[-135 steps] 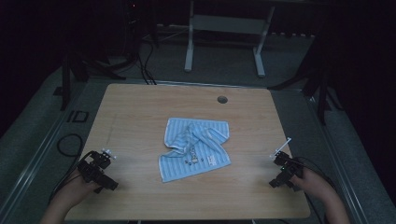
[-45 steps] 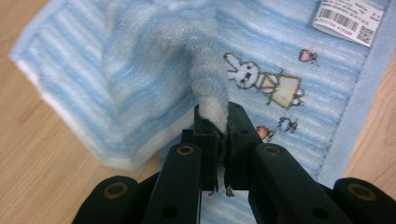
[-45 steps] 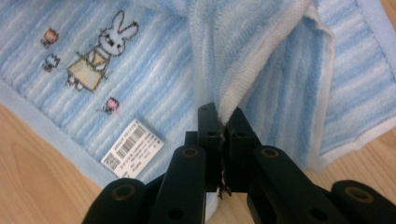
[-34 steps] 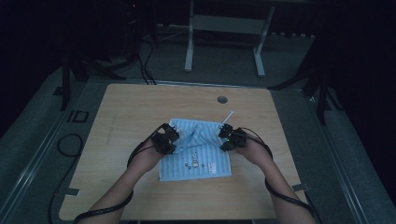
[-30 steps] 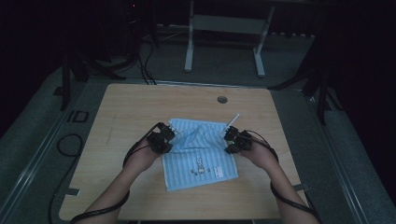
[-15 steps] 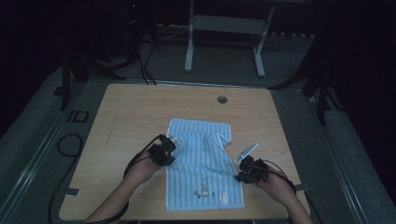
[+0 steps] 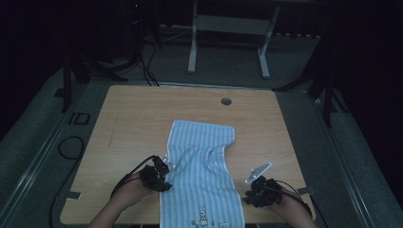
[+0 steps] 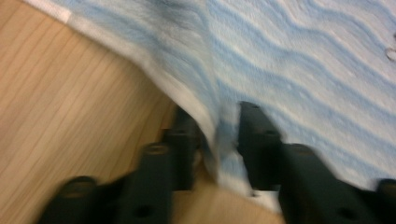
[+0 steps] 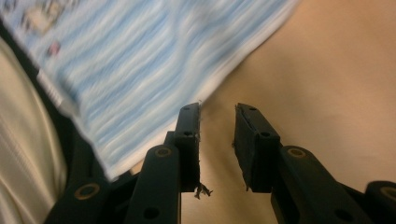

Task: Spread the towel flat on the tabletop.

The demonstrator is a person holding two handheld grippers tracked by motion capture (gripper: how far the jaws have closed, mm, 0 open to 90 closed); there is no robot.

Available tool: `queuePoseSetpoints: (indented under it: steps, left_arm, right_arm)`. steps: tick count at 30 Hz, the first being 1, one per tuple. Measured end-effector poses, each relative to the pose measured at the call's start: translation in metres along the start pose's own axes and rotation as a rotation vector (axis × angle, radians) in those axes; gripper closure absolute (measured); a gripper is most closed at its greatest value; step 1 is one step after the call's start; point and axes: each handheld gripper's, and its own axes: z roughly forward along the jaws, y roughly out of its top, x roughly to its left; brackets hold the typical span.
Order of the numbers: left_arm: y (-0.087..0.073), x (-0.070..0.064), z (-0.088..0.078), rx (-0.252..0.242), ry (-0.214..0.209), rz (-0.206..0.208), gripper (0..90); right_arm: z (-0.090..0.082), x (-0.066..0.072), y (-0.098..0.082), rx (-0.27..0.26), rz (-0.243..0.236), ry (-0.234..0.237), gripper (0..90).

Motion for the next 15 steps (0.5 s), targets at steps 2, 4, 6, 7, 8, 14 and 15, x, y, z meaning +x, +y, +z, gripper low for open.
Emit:
queuePoseSetpoints:
  steps: [2,4,6,7,8,14,15]
  left_arm:
    - [-0.001,0.001,-0.009,-0.019,0.037,-0.006,55.8]
    - [0.000,0.002,-0.013,-0.026,0.050,-0.002,50.1]
    - [0.004,0.005,-0.021,-0.058,0.074,-0.001,50.1]
    - [0.006,0.007,-0.023,-0.063,0.080,-0.001,50.1]
    - [0.010,0.009,-0.025,-0.070,0.088,-0.002,50.1]
    - [0.034,0.017,-0.007,-0.063,0.071,0.023,50.6]
    - [0.037,0.019,-0.001,-0.053,0.065,0.022,50.8]
  right_arm:
    - [-0.009,-0.009,0.008,-0.037,0.014,-0.024,67.5]
    - [-0.012,-0.014,0.013,-0.050,0.025,-0.030,67.5]
    - [-0.014,-0.027,0.027,-0.078,0.042,-0.043,65.1]
    - [-0.013,-0.034,0.037,-0.084,0.052,-0.044,63.7]
    - [-0.012,-0.038,0.043,-0.092,0.056,-0.051,63.7]
    - [0.017,-0.063,0.092,-0.068,0.076,-0.042,59.9]
    - [0.024,-0.065,0.098,-0.055,0.083,-0.043,59.8]
